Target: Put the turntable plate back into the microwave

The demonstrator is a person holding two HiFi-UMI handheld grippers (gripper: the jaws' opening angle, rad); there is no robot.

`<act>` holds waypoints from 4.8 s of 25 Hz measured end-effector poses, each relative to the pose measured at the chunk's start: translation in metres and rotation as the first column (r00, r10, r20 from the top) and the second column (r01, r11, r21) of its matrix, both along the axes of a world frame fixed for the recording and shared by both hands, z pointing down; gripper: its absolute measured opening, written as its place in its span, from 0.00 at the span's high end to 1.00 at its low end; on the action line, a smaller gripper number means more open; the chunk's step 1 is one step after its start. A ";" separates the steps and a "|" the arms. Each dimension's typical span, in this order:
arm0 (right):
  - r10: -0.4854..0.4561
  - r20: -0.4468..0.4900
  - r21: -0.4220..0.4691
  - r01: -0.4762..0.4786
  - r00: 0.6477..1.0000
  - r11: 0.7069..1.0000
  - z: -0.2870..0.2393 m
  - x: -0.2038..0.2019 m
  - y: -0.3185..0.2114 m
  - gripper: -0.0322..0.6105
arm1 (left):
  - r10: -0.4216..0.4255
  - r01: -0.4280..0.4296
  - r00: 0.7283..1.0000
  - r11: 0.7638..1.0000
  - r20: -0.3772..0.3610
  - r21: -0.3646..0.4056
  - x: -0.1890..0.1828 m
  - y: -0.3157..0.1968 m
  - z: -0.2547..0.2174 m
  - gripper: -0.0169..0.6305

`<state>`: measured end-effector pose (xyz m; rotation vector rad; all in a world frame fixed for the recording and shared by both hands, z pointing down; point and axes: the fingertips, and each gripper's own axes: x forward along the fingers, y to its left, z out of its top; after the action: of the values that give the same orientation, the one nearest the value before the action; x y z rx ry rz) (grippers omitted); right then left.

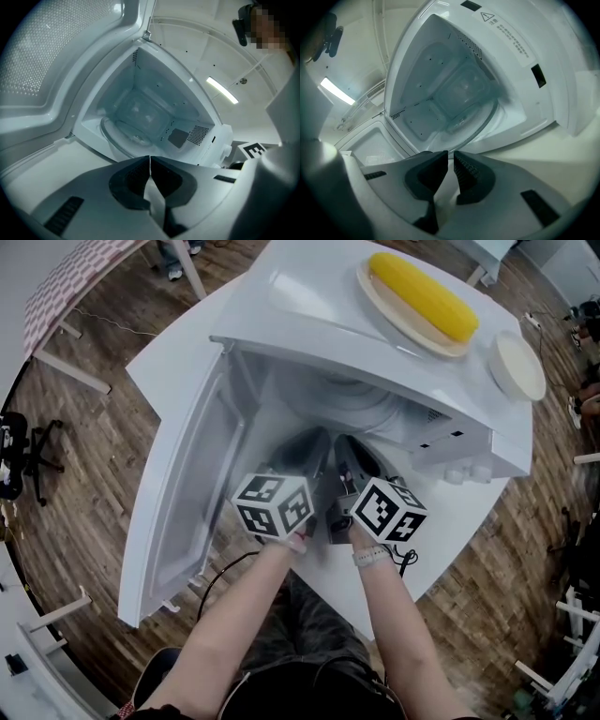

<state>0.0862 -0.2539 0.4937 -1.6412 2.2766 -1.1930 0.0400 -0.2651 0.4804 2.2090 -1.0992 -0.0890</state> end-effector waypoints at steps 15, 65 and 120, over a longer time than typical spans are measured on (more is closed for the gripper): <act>0.004 -0.006 0.018 -0.004 1.000 1.000 -0.004 -0.006 -0.002 0.86 | -0.032 0.031 0.998 0.999 -0.048 -0.017 -0.007 -0.004 -0.003 0.94; -0.024 -0.088 0.085 0.032 0.996 0.996 -0.036 -0.005 0.053 0.91 | 0.100 -0.100 0.995 0.994 -0.004 0.035 0.010 0.056 -0.029 0.95; -0.037 -0.302 0.281 0.126 0.953 0.951 -0.127 -0.049 0.246 0.91 | 0.255 -0.250 0.967 0.953 -0.007 0.170 -0.030 0.239 -0.110 0.95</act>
<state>0.0375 -0.0080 0.3667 -1.7132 2.5656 -0.6030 0.0098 -0.0260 0.3708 2.4731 -0.8092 -0.1052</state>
